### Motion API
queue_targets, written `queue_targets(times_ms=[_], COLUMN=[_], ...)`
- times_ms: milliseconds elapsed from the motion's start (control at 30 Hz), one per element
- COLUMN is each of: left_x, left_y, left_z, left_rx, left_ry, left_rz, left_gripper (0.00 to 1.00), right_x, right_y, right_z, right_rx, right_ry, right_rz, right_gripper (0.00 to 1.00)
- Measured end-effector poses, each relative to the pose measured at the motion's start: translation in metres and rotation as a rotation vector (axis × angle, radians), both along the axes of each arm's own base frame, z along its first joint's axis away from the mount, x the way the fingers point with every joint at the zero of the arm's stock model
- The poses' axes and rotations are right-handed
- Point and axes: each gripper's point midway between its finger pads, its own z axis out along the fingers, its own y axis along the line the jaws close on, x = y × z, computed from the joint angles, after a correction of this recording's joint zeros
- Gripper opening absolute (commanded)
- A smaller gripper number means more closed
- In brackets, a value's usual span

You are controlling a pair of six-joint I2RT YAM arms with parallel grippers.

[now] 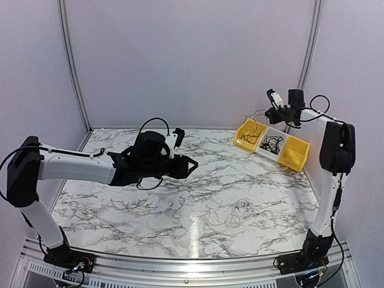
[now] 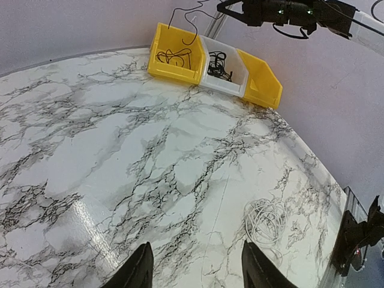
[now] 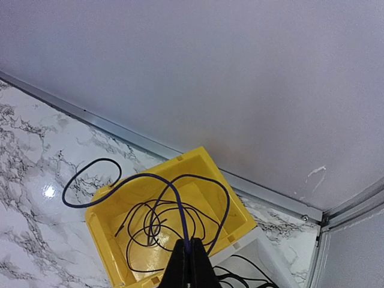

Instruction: Untangle the cables

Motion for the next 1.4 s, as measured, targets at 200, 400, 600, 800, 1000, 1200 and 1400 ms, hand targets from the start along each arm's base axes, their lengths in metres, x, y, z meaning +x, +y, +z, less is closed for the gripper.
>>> queue_targets(times_ms=[200,400,600,800,1000,1200,1400], left_x=[0.0,-0.001,-0.001,-0.001,-0.003,-0.005,-0.008], left_y=[0.001,0.001,0.001,0.001,-0.001,-0.003,-0.008], left_z=[-0.002,-0.002,-0.002,-0.002,-0.002,-0.004,-0.021], left_rx=[0.007,0.01,0.014,0.017,0.013,0.008,0.01], left_ry=[0.004,0.0,-0.006,-0.008,-0.003,0.009,0.07], left_rz=[0.0,-0.003,-0.007,-0.008,-0.022,-0.037,-0.053], left_gripper=[0.52,0.52,0.52,0.52,0.52,0.52,0.52], right_x=[0.005,0.02,0.031,0.032,-0.012,-0.103,-0.226], right_y=[0.0,-0.005,-0.01,-0.005,0.001,0.029,0.116], right_z=[-0.003,-0.039,-0.071,-0.075,-0.056,-0.005,-0.021], right_rx=[0.0,-0.01,-0.023,-0.014,-0.013,0.002,-0.058], right_ry=[0.001,0.064,0.135,0.172,0.206,0.155,0.18], right_rz=[-0.001,-0.026,-0.044,-0.014,0.02,0.192,0.588], right_gripper=[0.0,0.0,0.11,0.38,0.43,0.43,0.49])
